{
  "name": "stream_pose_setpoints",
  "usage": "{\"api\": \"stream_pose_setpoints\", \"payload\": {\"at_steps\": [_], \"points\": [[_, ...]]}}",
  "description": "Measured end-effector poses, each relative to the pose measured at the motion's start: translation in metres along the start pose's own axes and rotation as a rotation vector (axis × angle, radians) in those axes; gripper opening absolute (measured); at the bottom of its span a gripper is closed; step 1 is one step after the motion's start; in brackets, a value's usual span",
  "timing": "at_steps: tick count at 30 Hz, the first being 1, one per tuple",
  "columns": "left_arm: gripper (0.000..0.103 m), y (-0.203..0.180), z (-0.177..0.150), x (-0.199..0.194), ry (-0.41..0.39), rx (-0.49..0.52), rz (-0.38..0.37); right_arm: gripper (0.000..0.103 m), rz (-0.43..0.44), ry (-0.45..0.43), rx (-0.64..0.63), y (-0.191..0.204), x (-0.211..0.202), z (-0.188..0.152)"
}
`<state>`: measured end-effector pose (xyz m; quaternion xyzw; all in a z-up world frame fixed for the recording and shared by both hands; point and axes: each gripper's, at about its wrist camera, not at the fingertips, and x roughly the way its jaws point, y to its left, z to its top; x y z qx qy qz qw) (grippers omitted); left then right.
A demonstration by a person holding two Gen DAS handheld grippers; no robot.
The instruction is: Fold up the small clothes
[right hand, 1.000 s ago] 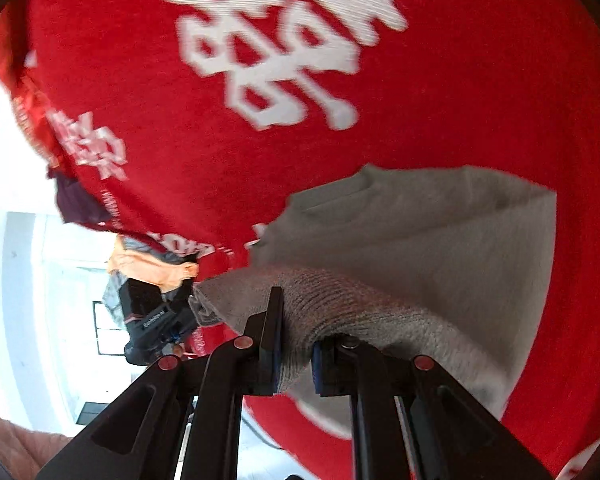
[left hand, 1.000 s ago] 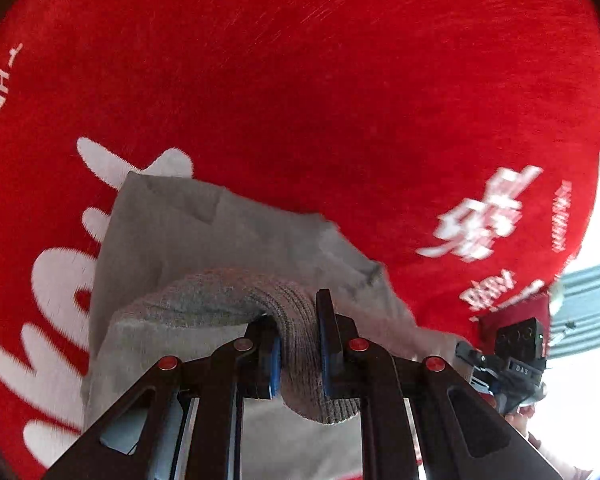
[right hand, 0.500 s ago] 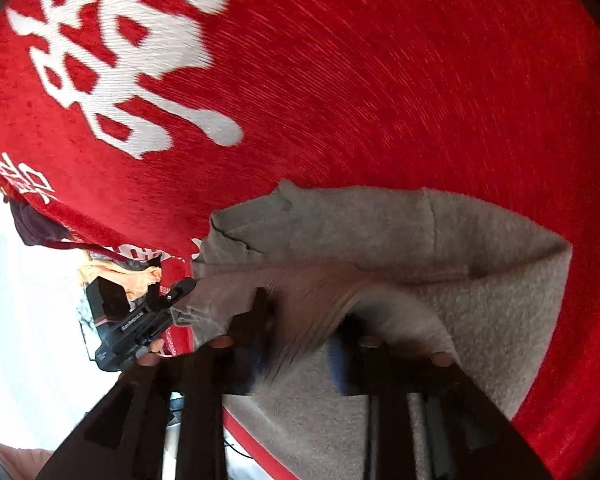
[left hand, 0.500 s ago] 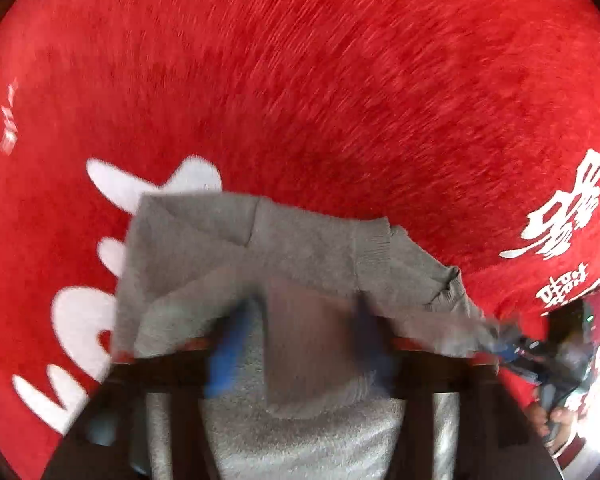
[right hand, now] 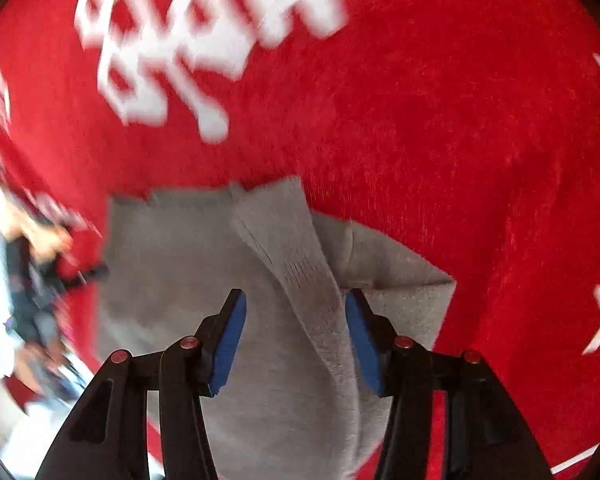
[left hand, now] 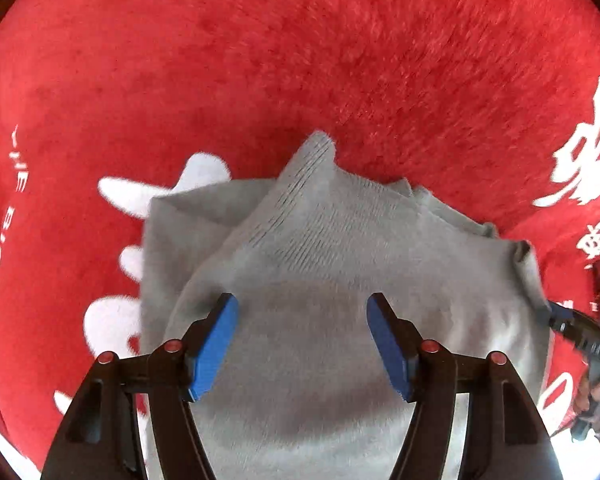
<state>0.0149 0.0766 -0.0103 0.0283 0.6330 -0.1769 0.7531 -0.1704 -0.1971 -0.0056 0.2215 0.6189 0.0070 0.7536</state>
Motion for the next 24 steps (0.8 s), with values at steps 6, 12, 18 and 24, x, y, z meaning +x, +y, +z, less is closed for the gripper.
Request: {"api": "stream_pose_setpoints", "payload": {"at_steps": [6,12,18,24], "points": [[0.068,0.0,0.015,0.021,-0.025,-0.07,0.041,0.054,-0.238,-0.049,-0.006,-0.001,0.015,0.016],[0.068,0.012,0.011,0.001,-0.021,-0.033,0.077,0.054,-0.221,-0.07,0.306,-0.071,-0.008,0.01],[0.068,0.034,-0.012,-0.032,0.016,-0.051,0.04,0.054,-0.038,-0.058,0.29,-0.061,-0.034,-0.026],[0.068,0.062,-0.054,-0.054,0.079,-0.075,-0.031,0.055,0.27,0.021,0.223,0.002,-0.036,-0.07]]}}
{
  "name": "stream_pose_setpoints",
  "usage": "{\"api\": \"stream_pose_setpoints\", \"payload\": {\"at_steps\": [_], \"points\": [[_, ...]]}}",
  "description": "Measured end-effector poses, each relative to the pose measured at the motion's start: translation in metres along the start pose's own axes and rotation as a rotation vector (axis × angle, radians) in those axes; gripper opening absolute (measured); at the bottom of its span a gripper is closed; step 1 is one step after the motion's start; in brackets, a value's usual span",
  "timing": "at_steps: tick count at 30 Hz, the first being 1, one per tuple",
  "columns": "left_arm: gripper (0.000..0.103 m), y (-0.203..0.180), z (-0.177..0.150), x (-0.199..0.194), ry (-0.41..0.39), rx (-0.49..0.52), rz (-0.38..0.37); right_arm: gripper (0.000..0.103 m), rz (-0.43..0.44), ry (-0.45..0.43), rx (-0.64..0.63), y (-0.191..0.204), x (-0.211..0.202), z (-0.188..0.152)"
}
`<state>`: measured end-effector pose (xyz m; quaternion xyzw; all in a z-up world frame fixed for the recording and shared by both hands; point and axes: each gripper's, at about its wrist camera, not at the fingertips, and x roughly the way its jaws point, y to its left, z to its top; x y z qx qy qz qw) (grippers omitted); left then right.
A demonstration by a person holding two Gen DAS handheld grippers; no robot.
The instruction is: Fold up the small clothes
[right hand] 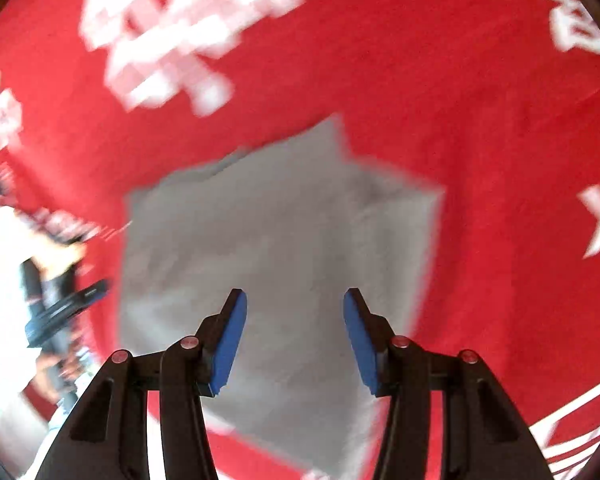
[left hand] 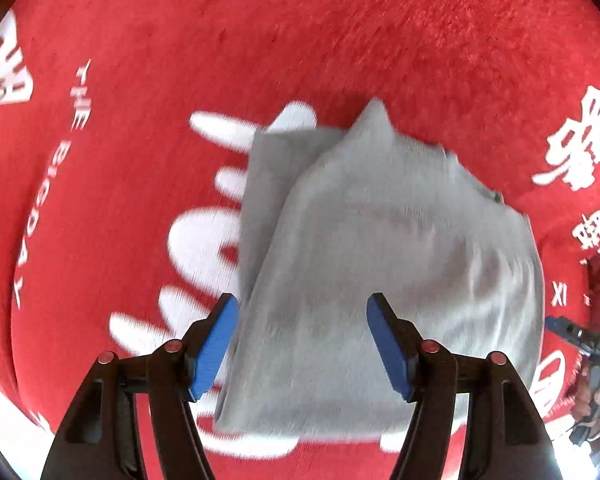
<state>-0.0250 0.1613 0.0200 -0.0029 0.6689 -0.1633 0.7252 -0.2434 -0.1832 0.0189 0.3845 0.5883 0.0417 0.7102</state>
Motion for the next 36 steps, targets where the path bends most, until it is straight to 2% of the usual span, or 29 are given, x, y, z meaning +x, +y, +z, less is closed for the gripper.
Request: {"api": "stream_pose_setpoints", "payload": {"at_steps": [3,6,9,13,14,20,22,24,25,27,28,32,36], "points": [[0.068,0.009,-0.018,0.001,0.033,0.007,-0.034,0.056,0.132,0.094,0.008,0.027,0.027,-0.032],[0.068,0.011,-0.033,0.008,0.064,0.034,-0.08,0.056,0.162,0.159,0.02,0.051,0.06,-0.057],[0.068,0.017,-0.039,0.01,0.088,0.075,-0.107,0.056,0.192,0.198,0.096,0.056,0.093,-0.085],[0.068,0.031,-0.046,0.014,0.121,0.1,-0.161,0.056,0.206,0.169,0.195,0.062,0.111,-0.124],[0.068,0.032,-0.047,0.013,0.123,0.114,-0.179,0.056,0.214,0.156,0.221,0.052,0.101,-0.125],[0.066,0.032,-0.048,0.012,0.138,0.196,-0.265,0.056,0.281,0.026,0.43,0.041,0.11,-0.148],[0.048,0.031,-0.046,0.015,0.147,0.21,-0.287,0.056,0.307,-0.015,0.475,0.039,0.113,-0.151],[0.011,0.03,-0.044,0.019,0.17,0.223,-0.289,0.056,0.325,-0.047,0.526,0.037,0.116,-0.149],[0.007,0.031,-0.044,0.02,0.175,0.227,-0.29,0.055,0.327,-0.057,0.559,0.035,0.116,-0.148],[0.007,0.037,-0.044,0.011,0.163,0.228,-0.311,0.022,0.269,-0.051,0.591,0.035,0.114,-0.142],[0.007,0.039,-0.045,0.005,0.155,0.232,-0.316,0.008,0.244,-0.047,0.579,0.036,0.11,-0.137],[0.007,0.052,-0.055,-0.006,0.145,0.248,-0.301,0.008,0.16,-0.03,0.41,0.059,0.1,-0.131],[0.007,0.069,-0.067,0.013,0.172,0.205,-0.277,0.007,0.087,0.025,0.374,0.054,0.109,-0.141]]}}
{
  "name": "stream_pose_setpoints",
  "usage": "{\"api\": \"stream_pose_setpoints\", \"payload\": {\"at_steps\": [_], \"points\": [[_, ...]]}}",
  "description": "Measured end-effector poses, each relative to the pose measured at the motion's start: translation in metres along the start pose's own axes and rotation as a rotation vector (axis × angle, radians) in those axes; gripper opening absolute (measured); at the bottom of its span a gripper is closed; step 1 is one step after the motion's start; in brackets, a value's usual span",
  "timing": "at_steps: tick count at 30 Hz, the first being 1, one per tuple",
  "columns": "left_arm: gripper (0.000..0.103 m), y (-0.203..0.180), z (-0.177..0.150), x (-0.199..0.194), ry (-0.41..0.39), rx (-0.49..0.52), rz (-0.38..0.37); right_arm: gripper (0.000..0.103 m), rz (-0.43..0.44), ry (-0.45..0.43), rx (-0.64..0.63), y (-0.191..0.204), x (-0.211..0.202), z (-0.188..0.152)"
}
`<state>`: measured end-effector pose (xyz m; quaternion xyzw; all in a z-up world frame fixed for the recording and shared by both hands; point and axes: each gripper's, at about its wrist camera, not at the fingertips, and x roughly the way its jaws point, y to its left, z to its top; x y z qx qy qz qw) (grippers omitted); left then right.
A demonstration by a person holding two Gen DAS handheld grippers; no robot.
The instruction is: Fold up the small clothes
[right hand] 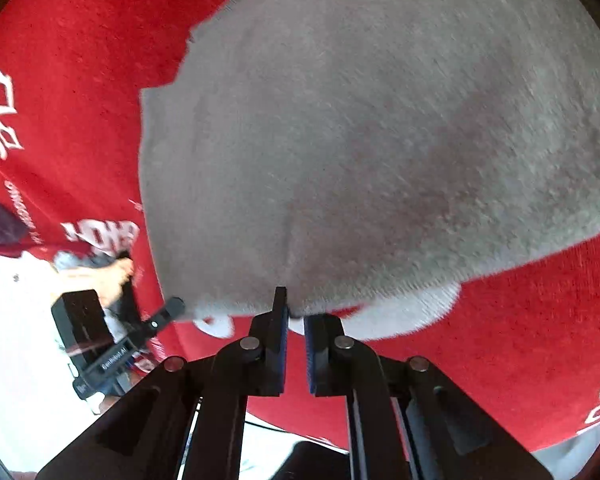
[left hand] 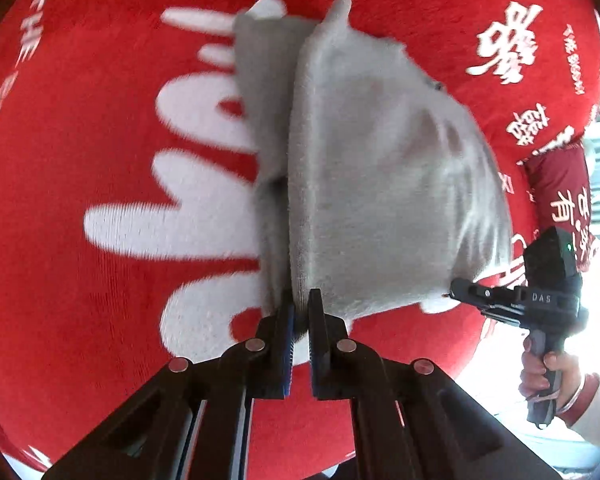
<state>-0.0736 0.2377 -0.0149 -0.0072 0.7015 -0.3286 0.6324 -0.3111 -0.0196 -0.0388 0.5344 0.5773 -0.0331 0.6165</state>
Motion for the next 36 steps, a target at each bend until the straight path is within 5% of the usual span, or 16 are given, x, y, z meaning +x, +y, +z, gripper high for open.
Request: {"api": "stream_pose_setpoints", "payload": {"at_steps": [4,10,14,24,31,33,34,35,36], "points": [[0.007,0.0,-0.003,0.002,-0.026,-0.022,0.001,0.006,0.001,0.002,-0.018,-0.001,0.001,-0.003],[0.007,-0.011,-0.007,-0.013,-0.047,-0.044,0.103,0.009,-0.12,0.074,-0.166,0.01,-0.015,-0.014],[0.007,-0.021,-0.01,-0.015,-0.044,-0.051,0.168,0.051,-0.171,0.022,-0.249,0.012,-0.051,-0.015],[0.007,-0.054,-0.005,-0.002,-0.05,-0.065,0.196,0.051,-0.396,-0.243,-0.255,-0.003,-0.132,0.049],[0.007,-0.07,0.001,0.007,-0.066,-0.096,0.209,0.05,-0.496,-0.206,-0.242,-0.032,-0.117,0.091],[0.008,-0.074,0.001,0.009,-0.069,-0.095,0.218,0.031,-0.494,-0.189,-0.247,-0.035,-0.114,0.094],[0.011,-0.075,0.001,0.009,-0.069,-0.097,0.221,0.028,-0.498,-0.19,-0.253,-0.036,-0.115,0.094],[0.046,-0.075,0.001,0.01,-0.069,-0.102,0.225,0.026,-0.493,-0.191,-0.253,-0.038,-0.116,0.093],[0.093,-0.076,0.002,0.011,-0.069,-0.113,0.242,0.025,-0.484,-0.19,-0.25,-0.041,-0.117,0.093]]}}
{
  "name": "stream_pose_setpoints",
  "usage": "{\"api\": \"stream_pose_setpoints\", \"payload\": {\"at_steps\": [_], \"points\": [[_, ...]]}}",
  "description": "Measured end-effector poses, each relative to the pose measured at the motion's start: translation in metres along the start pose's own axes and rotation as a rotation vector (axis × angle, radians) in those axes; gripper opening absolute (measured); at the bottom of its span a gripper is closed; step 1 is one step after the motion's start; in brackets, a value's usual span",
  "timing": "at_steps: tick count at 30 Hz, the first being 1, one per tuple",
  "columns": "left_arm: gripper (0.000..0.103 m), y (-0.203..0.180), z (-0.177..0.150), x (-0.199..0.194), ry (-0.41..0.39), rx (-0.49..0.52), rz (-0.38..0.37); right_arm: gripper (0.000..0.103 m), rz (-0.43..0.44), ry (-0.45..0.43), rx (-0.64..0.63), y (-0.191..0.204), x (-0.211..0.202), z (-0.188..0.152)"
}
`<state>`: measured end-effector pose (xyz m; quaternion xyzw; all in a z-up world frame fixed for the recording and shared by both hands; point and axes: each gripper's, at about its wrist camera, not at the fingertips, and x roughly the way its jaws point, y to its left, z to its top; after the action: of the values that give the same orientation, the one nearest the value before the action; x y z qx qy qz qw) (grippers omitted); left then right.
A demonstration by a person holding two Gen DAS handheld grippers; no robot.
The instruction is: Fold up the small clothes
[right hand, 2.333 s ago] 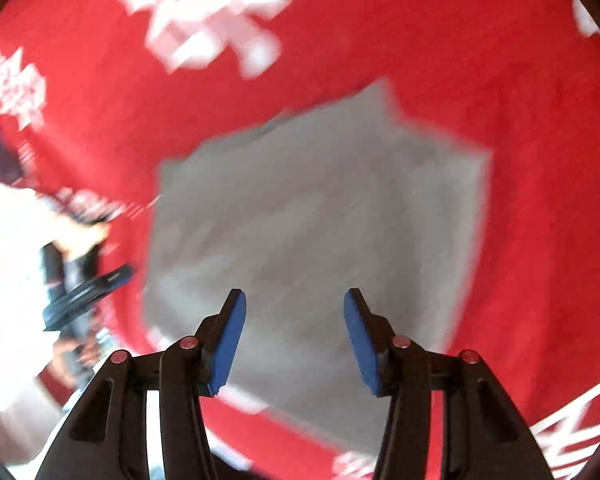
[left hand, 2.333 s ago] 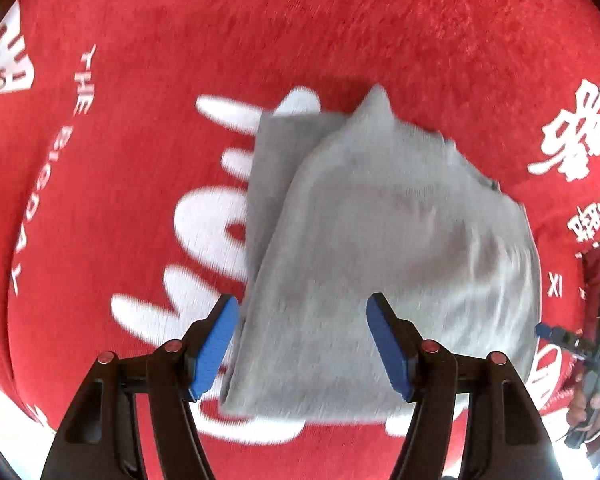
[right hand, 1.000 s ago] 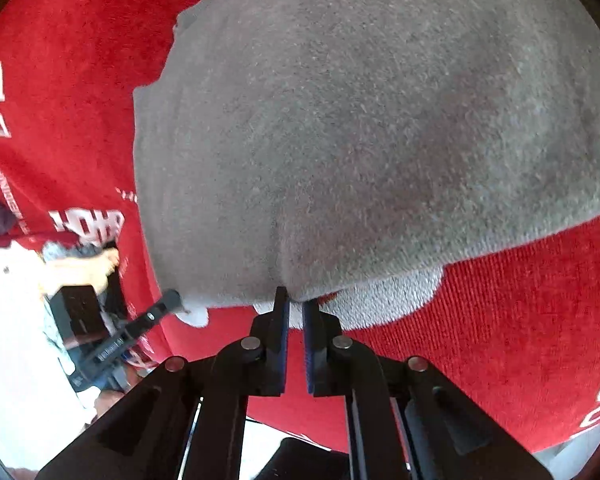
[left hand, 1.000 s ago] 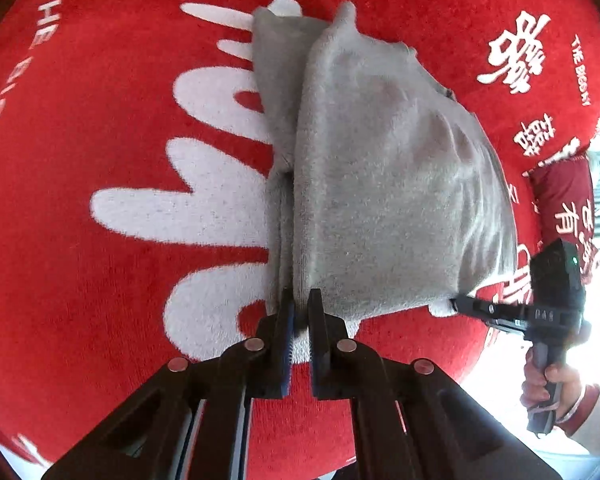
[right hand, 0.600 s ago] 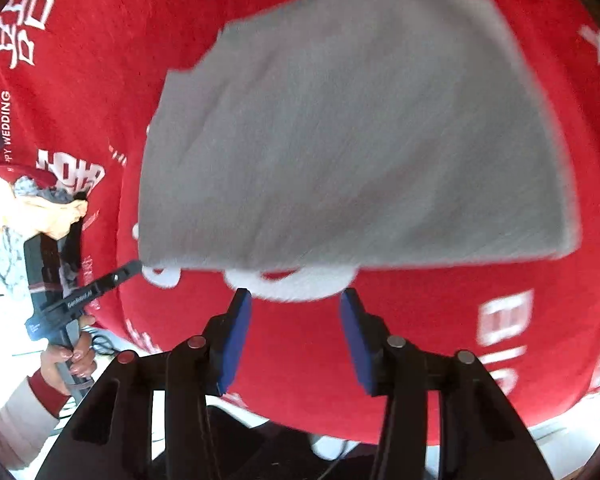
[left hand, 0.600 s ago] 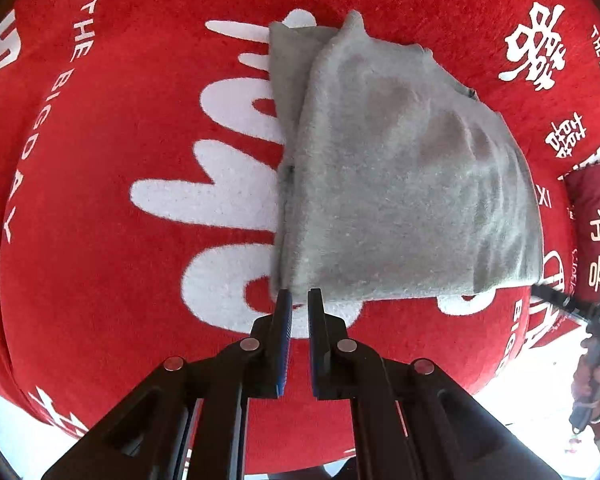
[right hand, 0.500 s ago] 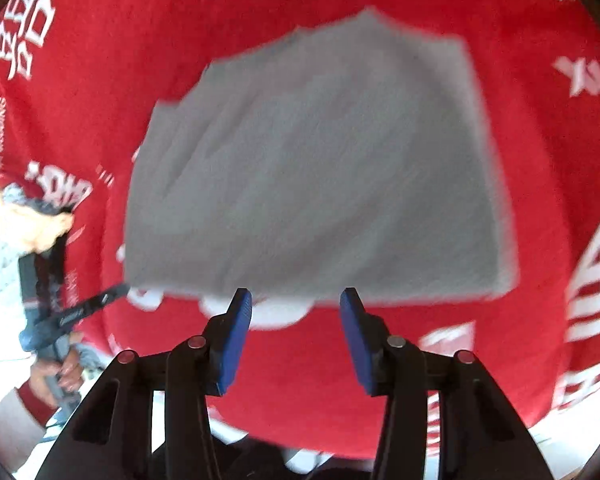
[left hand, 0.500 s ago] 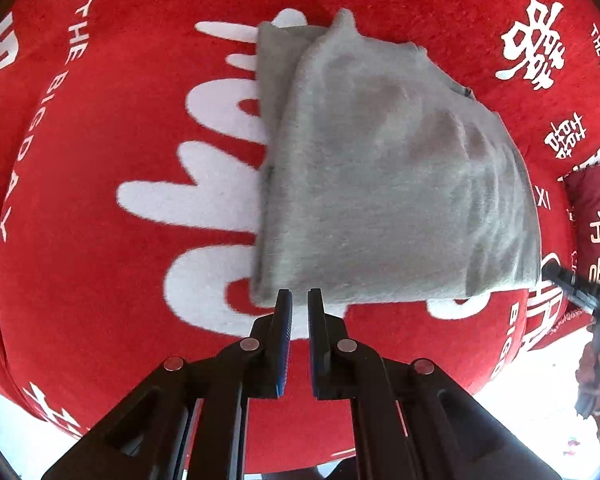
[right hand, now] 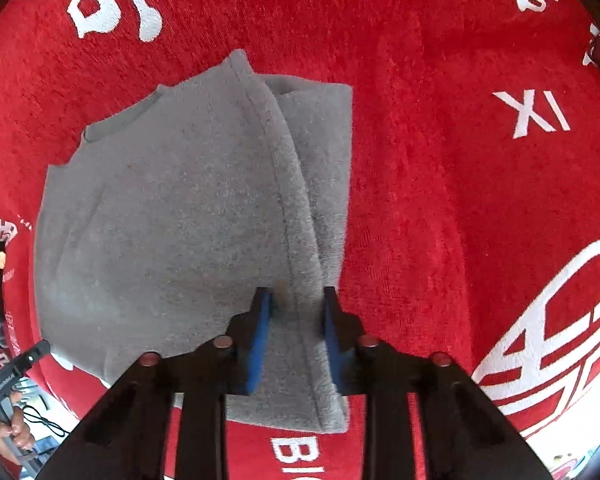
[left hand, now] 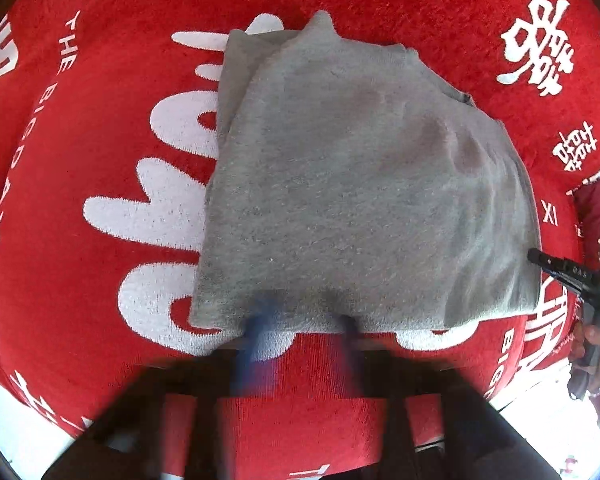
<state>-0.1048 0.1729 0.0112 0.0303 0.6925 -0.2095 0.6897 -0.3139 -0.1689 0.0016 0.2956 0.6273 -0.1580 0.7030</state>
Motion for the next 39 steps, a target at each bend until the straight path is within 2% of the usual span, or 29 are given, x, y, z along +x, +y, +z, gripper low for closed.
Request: {"api": "stream_pose_setpoints", "payload": {"at_steps": [1,6,11,16,26,36,39], "points": [[0.1,-0.001,0.0,-0.002,-0.025,-0.009,0.024,0.025,0.005,0.002,0.003,-0.001,0.0,-0.001],[0.1,-0.01,0.003,-0.002,-0.039,-0.008,0.024,0.025,0.007,0.003,-0.029,-0.002,-0.001,-0.008],[0.1,-0.023,0.007,0.001,-0.036,0.029,0.121,0.025,-0.029,0.011,-0.034,0.002,0.004,-0.008],[0.1,-0.025,0.012,0.01,-0.006,0.035,0.16,0.025,-0.035,0.017,-0.012,-0.004,0.003,-0.014],[0.1,-0.033,0.011,0.013,0.008,0.051,0.179,0.025,-0.076,-0.002,-0.047,0.005,-0.026,-0.031],[0.1,-0.044,0.002,0.01,0.008,0.053,0.182,0.044,-0.037,-0.025,-0.092,0.044,-0.048,-0.033],[0.1,-0.045,-0.001,0.009,0.013,0.047,0.184,0.046,-0.014,-0.018,-0.099,0.052,-0.043,-0.034]]}}
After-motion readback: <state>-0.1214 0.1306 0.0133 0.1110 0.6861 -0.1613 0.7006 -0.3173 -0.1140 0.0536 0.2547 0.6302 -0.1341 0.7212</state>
